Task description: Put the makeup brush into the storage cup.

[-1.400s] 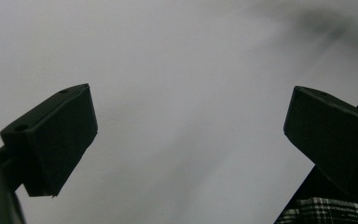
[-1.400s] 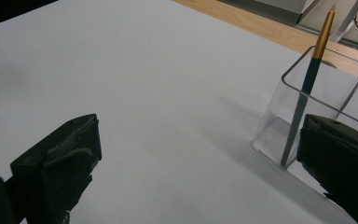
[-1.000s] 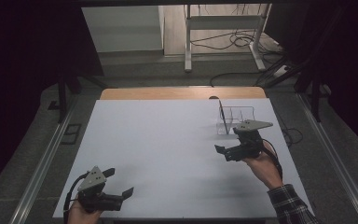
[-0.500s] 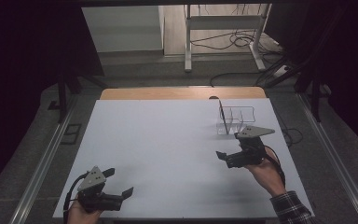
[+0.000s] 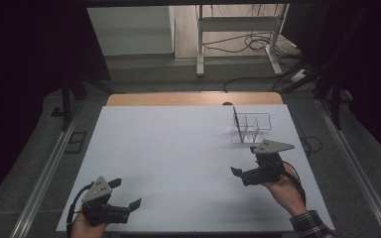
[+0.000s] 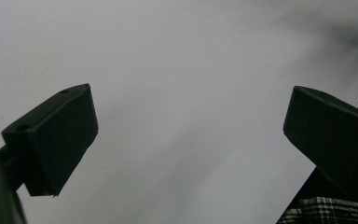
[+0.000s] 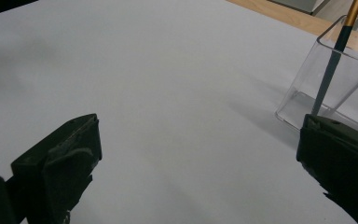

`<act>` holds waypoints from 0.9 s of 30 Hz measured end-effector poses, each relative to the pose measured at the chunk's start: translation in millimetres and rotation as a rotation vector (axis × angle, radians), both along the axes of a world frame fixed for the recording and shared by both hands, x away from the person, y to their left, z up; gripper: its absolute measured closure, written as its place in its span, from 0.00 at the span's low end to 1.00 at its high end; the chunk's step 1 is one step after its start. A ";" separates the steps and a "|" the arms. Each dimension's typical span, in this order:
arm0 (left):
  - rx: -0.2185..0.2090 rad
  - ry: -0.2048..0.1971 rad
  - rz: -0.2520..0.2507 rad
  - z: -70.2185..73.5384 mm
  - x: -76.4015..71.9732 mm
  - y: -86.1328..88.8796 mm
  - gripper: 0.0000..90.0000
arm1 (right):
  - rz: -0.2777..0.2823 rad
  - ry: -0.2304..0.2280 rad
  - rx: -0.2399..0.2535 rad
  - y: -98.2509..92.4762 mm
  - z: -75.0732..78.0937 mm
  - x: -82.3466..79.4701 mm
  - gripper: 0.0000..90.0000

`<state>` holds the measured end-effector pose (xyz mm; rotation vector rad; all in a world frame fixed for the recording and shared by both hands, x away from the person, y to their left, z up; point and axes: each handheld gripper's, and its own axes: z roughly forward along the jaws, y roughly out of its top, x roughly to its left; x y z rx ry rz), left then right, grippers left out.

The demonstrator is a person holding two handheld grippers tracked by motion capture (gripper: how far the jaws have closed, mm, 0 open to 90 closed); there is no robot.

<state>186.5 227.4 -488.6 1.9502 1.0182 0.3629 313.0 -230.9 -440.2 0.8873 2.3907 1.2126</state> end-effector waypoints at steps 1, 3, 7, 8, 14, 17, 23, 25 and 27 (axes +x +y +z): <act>-0.001 0.000 0.000 0.0 0.0 0.1 0.04 | 0.000 -0.002 0.001 -0.7 0.2 -0.9 0.00; -0.001 0.000 0.001 -0.1 0.1 0.2 0.04 | -0.002 -0.001 0.005 -1.9 0.6 -2.8 0.00; -0.001 0.001 0.002 0.0 0.2 0.6 0.04 | -0.005 -0.001 0.013 -4.8 0.6 -7.2 0.00; -0.002 0.001 0.001 -0.2 0.3 0.7 0.04 | -0.005 0.000 0.013 -5.3 0.5 -8.1 0.00; -0.004 0.004 0.002 -0.4 0.5 0.8 0.04 | -0.007 0.002 0.020 -8.7 -0.2 -15.5 0.00; -0.005 0.005 0.003 -0.5 0.6 0.9 0.04 | -0.011 0.003 0.021 -11.2 -0.5 -19.1 0.00; -0.005 0.007 0.002 -0.8 0.9 1.0 0.04 | -0.017 0.003 0.012 -16.2 -2.3 -25.2 0.00; -0.006 0.007 0.002 -0.9 1.0 1.1 0.04 | -0.018 0.004 0.012 -17.7 -2.9 -26.7 0.00; -0.006 0.008 0.002 -0.9 1.0 1.1 0.04 | -0.021 0.007 0.013 -19.1 -3.5 -28.3 0.00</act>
